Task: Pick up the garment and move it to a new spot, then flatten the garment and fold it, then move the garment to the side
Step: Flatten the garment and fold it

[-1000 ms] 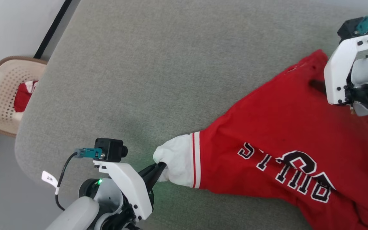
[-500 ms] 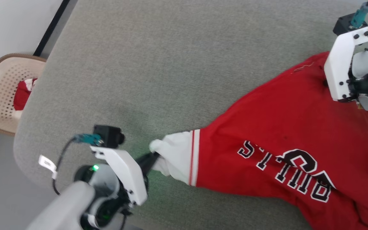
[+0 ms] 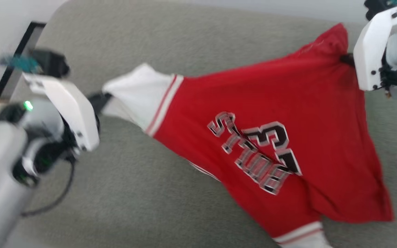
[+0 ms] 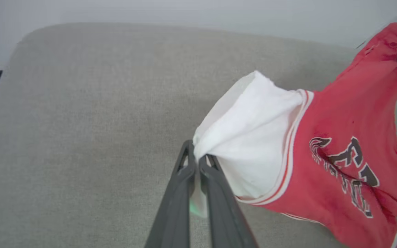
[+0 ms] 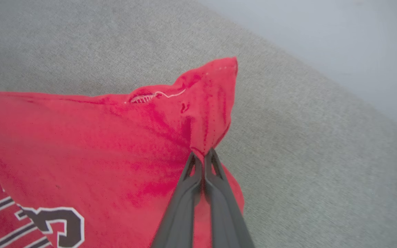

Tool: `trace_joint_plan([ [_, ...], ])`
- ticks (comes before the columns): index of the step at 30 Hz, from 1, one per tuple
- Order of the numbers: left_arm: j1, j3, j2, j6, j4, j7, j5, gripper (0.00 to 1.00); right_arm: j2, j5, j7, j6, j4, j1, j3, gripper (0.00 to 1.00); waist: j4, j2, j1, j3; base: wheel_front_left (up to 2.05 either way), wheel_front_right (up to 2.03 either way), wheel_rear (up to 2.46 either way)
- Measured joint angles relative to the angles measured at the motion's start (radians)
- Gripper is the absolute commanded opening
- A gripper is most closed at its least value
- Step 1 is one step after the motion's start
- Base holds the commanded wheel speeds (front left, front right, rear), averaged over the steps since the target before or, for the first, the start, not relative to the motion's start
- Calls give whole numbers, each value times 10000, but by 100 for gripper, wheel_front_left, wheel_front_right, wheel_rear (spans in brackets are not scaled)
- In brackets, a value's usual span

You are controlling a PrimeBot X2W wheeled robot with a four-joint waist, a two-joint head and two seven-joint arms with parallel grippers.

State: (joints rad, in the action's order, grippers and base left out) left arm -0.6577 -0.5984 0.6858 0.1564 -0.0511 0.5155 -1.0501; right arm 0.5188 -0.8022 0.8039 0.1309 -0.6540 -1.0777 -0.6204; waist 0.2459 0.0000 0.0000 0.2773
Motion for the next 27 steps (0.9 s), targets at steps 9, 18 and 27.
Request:
trace_joint_plan([
  [9,-2453,140,153,-81,-662,1275,178,0,360,-192,-234,0,965,-180,476,0,-903,0,0,-668,0,0,0],
  [18,-4482,-23,-495,-612,-2291,1682,504,0,203,48,-240,0,1386,-413,1225,0,-1566,0,0,-1021,0,0,0],
  [27,-6645,-100,-1515,-1233,-4692,2,1475,0,-660,1636,-1582,0,493,-1489,2056,0,-1839,0,-1,-391,0,0,0],
])
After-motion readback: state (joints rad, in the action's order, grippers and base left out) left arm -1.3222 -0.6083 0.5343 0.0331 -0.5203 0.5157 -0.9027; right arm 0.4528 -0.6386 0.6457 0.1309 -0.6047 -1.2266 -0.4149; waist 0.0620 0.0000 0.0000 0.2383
